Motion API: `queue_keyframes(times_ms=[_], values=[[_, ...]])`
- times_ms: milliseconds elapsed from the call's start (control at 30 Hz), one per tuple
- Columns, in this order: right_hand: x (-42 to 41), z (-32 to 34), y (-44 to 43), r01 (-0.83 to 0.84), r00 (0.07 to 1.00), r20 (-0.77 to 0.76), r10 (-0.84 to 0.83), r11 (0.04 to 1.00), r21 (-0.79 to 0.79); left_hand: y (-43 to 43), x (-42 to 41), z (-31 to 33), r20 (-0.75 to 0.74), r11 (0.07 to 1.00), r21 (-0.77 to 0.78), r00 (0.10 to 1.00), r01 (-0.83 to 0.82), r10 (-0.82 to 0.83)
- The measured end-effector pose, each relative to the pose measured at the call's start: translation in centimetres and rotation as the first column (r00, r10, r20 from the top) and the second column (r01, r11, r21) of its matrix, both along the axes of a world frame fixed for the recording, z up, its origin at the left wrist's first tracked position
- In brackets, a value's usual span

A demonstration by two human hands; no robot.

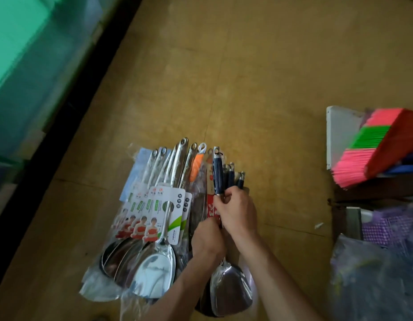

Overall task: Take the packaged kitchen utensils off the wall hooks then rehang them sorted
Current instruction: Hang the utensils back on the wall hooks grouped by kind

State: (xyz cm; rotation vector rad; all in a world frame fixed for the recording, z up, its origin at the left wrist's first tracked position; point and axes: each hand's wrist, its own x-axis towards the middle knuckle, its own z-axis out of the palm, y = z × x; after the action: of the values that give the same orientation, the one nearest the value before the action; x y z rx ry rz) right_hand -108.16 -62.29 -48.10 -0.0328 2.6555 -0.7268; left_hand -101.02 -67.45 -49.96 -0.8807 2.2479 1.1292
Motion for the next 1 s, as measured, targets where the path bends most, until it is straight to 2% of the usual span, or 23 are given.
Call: queue_keyframes(times_ms=[100,267,333,500,733,867,1000], values=[[0.0,3.3,-0.1,-0.006,0.999,-0.044,0.007,0.999,0.035,-0.1,-0.5,3.0,-0.009,1.000,-0.018,1.000,0.016,-0.016],[-1.1,11.2,-0.2,0.034,0.992,-0.122,-0.033,0.999,-0.001,-0.7,-1.7,11.1,-0.060,1.000,0.026,0.998,0.011,-0.009],[-1.6,15.6,0.0,0.055,0.986,-0.154,-0.058,0.998,-0.021,-0.8,-2.6,15.8,-0.081,0.999,0.048,0.997,0.002,0.002],[-2.8,28.4,1.2,0.106,0.956,-0.262,-0.133,0.988,-0.113,-0.3,-4.5,30.8,-0.168,0.985,-0.040,0.971,0.167,-0.172],[-3.3,48.0,4.8,0.268,0.838,-0.422,-0.344,0.935,-0.230,2.1,-6.5,50.2,-0.304,0.928,-0.179,0.879,0.326,-0.368],[-1.9,59.3,8.1,0.335,0.788,-0.458,-0.412,0.910,-0.243,4.4,-6.7,59.7,-0.422,0.886,-0.165,0.780,0.434,-0.461],[1.0,69.3,11.0,0.420,0.679,-0.533,-0.506,0.862,-0.283,7.1,-5.1,69.3,-0.509,0.832,-0.242,0.664,0.499,-0.547]])
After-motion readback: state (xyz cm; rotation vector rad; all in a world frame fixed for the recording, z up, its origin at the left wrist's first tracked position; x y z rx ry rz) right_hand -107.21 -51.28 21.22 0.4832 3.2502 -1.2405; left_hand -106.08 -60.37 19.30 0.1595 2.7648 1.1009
